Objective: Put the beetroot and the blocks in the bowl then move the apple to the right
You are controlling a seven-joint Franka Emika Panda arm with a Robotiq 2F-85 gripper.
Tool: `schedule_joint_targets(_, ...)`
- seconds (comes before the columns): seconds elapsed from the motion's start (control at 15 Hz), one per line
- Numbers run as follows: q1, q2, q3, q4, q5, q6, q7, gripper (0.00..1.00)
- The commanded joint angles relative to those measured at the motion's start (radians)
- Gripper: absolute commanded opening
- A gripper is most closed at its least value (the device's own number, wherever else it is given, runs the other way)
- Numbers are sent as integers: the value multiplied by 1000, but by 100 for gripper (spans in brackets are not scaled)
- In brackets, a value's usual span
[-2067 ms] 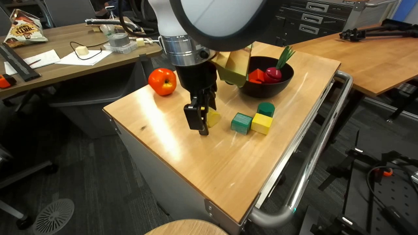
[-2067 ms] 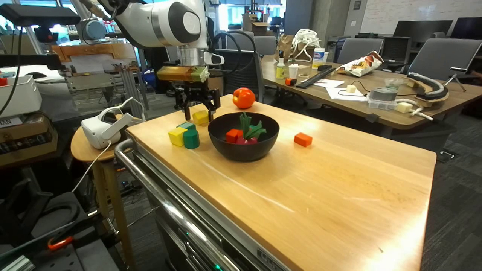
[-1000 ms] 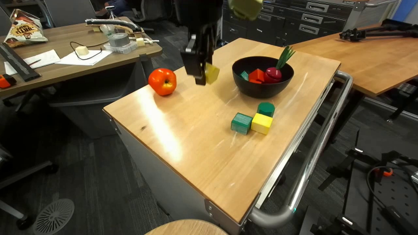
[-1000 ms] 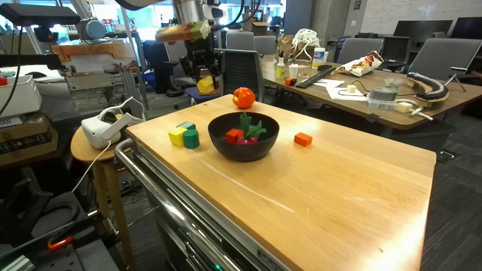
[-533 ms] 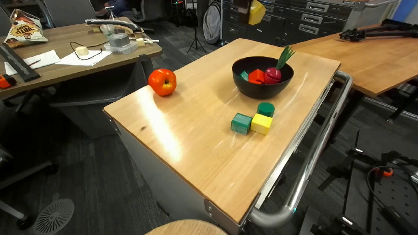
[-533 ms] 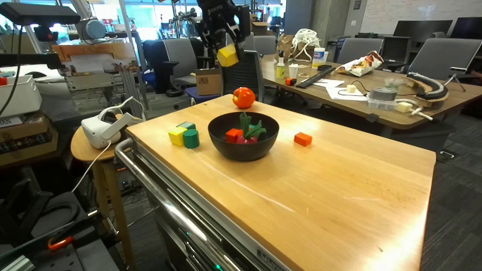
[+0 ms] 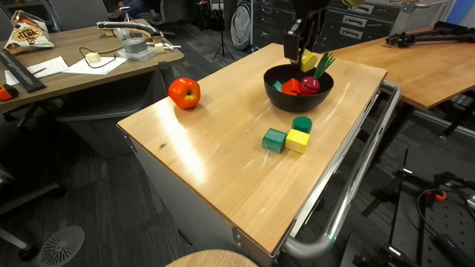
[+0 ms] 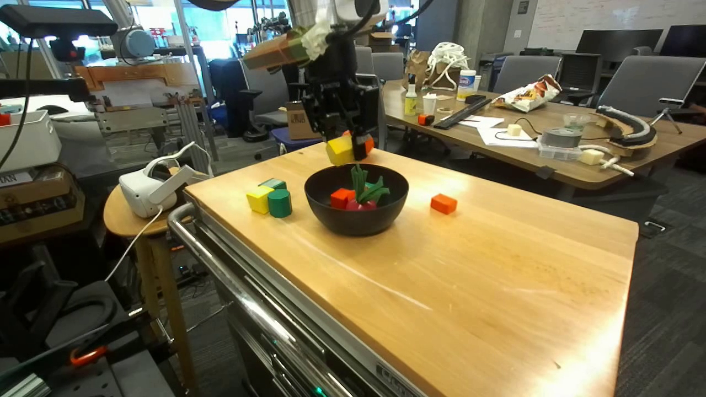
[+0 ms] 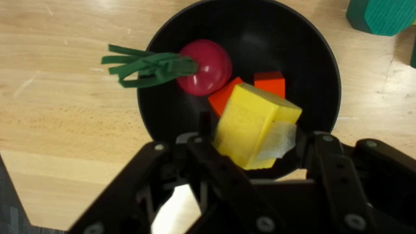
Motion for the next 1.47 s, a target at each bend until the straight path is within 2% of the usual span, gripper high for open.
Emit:
schedule_joint_targets(0.0, 9, 44, 6, -14, 43, 53, 18, 29)
schedule_joint_targets(0.07, 11, 54, 7, -17, 49, 60, 19, 29)
schedule_joint_targets(0.13, 15, 59, 8, -20, 50, 69, 22, 79)
schedule_joint_targets(0.2, 18, 52, 11, -25, 48, 75, 23, 80)
schedule_joint_targets(0.4, 32, -4, 23, -50, 56, 107, 9, 99)
schedule_joint_targets(0.53, 51, -63, 44, -72, 132, 120, -74, 100)
schedule_joint_targets(0.6, 65, -83, 56, -72, 218, 98, -151, 100)
schedule_joint_targets(0.8, 119, -115, 81, -64, 373, 22, -299, 100)
schedule_joint_targets(0.93, 150, -108, 91, -53, 439, -54, -359, 100)
schedule_joint_targets(1.13, 177, -81, 108, -46, 478, -141, -390, 100)
schedule_joint_targets(1.4, 186, -42, 140, -56, 415, -160, -314, 100)
